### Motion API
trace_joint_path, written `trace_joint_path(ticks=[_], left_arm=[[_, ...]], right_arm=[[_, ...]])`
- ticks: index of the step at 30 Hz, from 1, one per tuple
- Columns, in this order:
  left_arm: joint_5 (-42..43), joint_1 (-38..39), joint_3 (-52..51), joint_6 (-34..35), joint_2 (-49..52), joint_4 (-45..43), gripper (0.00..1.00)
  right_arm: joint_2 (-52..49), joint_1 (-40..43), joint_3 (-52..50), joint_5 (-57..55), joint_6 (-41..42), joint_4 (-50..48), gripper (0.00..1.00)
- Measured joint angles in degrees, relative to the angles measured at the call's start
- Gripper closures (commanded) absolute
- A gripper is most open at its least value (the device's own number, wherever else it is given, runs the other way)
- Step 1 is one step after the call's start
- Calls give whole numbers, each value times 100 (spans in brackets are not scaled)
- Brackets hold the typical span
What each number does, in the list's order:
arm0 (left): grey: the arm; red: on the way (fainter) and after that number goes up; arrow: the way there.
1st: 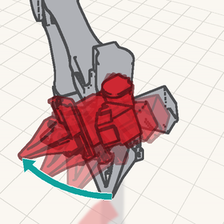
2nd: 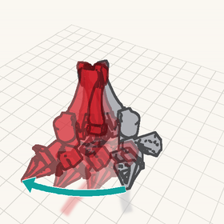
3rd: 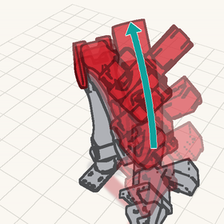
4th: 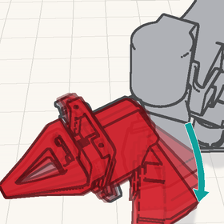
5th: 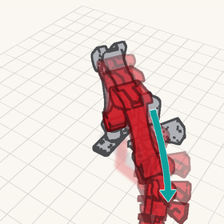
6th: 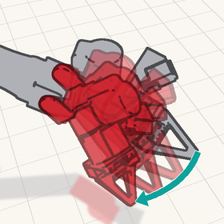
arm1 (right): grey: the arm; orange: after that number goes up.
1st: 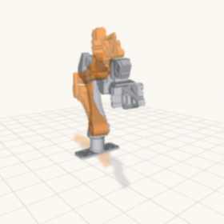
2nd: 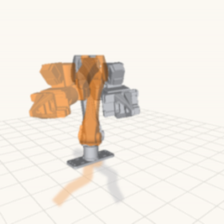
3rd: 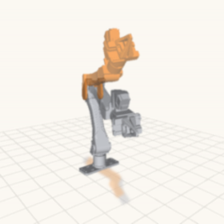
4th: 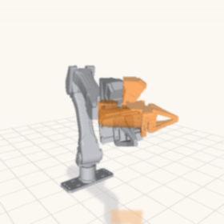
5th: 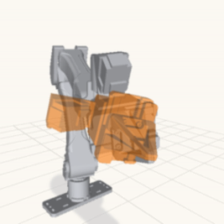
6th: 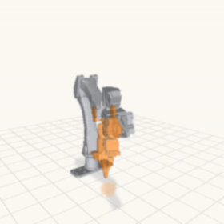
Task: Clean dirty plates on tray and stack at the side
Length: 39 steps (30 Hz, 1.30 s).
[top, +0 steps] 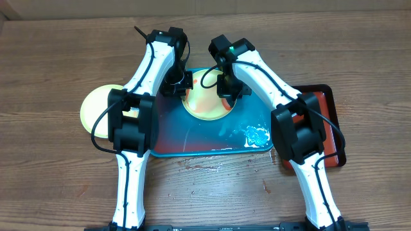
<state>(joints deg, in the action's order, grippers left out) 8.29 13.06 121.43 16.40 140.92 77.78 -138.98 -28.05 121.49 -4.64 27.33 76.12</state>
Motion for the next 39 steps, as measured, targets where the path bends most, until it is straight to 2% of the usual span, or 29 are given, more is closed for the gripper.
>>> trace_joint_path(ticks=[7,16,23,31,39], left_arm=[[-164,0,0,-33,-13,-2,96],[-1126,4,-22,-321,-457,0,96],[-1904,4,-22,-592,-1408,-90,96],[-3869,380,-22,-417,-2299,-85,96],[-5567,1270,-22,321,-2616,190,96]], right_arm=[[667,57,256,146,48,70,96],[2347,568,595,188,-17,284,96],[2415,1384,603,186,-66,726,96],[2404,2055,601,184,-173,892,96],[2404,2094,601,188,-232,894,96]])
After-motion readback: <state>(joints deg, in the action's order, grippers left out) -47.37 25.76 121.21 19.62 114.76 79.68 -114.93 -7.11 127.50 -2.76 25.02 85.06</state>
